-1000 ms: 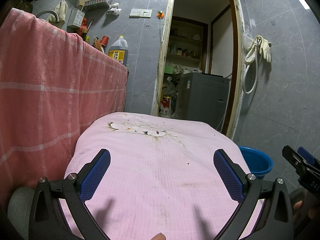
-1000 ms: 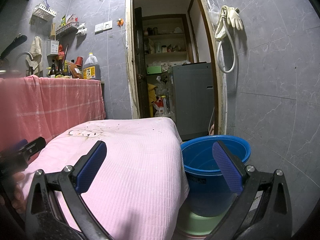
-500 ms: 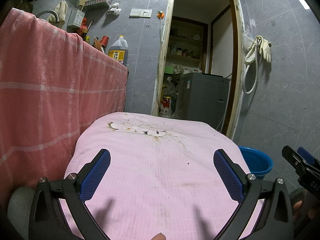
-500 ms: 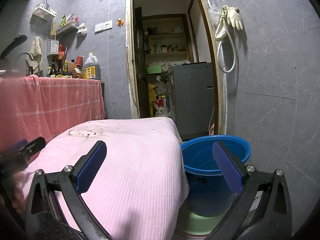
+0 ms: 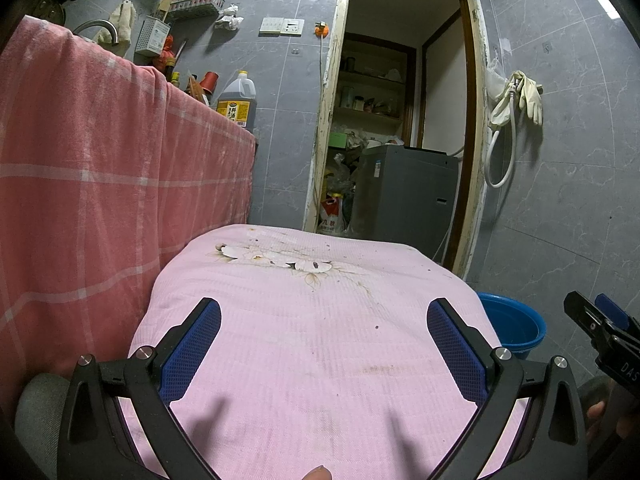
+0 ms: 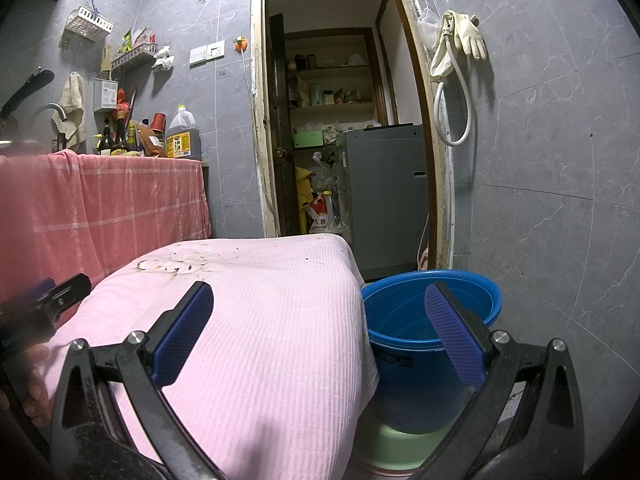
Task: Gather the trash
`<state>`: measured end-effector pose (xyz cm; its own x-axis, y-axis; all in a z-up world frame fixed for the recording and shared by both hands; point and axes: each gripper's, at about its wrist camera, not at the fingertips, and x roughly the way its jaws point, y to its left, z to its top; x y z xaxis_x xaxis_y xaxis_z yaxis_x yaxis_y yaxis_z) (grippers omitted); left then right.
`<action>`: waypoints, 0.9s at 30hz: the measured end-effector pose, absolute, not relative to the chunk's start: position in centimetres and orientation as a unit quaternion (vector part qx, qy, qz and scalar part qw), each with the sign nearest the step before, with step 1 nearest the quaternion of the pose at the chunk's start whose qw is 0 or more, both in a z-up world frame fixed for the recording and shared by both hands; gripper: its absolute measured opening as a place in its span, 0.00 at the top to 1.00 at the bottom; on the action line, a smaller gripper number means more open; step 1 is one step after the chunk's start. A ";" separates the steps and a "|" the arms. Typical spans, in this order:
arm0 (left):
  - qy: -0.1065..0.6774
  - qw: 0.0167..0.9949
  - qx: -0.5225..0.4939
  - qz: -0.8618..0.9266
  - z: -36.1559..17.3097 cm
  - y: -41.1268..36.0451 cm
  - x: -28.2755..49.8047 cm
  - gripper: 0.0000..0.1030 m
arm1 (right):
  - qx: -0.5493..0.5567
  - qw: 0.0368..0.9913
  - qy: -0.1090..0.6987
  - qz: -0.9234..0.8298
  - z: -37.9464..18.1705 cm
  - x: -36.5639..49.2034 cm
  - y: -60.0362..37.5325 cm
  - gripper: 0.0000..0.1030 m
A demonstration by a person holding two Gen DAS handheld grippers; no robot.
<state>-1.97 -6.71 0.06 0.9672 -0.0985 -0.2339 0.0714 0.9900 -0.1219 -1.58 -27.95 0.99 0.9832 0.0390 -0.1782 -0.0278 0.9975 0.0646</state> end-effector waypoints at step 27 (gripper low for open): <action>0.121 0.991 -0.056 -0.015 -0.3 -7.2 -2.2 0.02 | 0.029 0.995 0.094 0.018 0.7 -1.6 -27.5 0.00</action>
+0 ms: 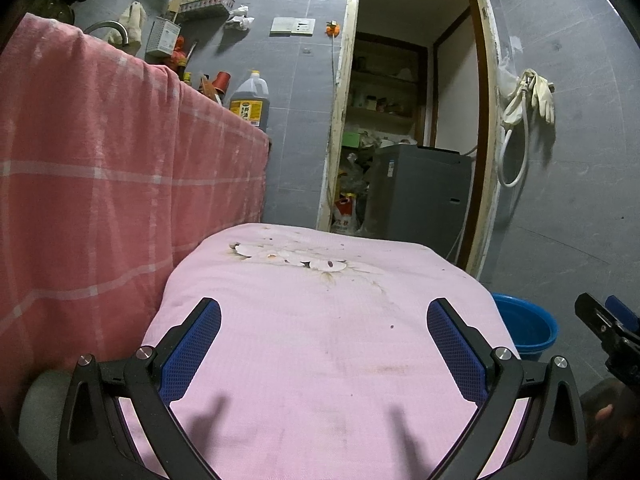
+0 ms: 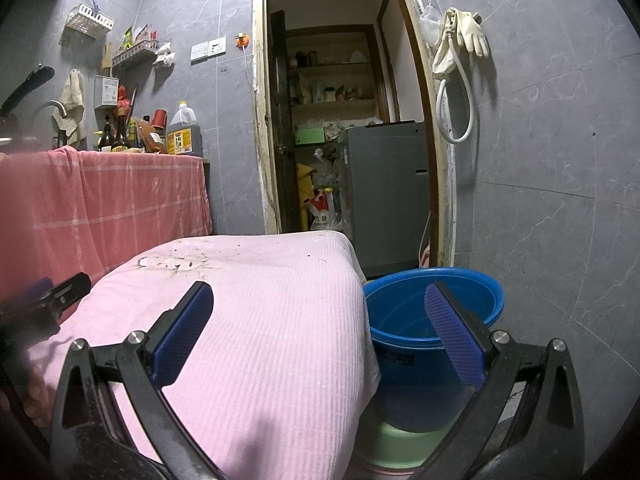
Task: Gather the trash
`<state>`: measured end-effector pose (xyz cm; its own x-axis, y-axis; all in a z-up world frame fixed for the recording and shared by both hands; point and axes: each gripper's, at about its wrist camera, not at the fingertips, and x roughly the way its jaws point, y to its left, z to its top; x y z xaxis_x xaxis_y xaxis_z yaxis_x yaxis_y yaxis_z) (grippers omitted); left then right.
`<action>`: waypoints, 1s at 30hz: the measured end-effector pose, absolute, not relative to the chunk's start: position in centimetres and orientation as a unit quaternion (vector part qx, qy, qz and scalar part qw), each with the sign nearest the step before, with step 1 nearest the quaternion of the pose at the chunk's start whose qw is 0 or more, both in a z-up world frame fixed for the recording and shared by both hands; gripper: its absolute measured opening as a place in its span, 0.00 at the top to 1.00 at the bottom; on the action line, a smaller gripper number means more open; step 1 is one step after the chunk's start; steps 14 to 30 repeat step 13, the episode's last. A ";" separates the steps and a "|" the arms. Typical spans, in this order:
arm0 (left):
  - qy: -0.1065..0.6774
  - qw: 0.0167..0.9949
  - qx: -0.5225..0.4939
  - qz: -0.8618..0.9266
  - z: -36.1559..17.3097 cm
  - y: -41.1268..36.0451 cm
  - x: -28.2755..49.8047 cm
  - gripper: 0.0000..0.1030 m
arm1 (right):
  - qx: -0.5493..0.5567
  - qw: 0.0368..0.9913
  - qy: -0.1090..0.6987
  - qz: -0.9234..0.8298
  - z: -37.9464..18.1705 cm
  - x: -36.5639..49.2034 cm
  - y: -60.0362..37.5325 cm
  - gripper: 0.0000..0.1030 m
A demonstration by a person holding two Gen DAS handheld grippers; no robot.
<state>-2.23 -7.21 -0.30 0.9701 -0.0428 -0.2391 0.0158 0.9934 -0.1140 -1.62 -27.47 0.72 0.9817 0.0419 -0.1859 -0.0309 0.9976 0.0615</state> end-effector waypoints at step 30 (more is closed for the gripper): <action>0.132 0.989 -0.060 -0.020 -0.5 -7.4 -2.0 0.02 | 0.029 0.995 0.094 0.019 0.7 -1.6 -27.5 0.00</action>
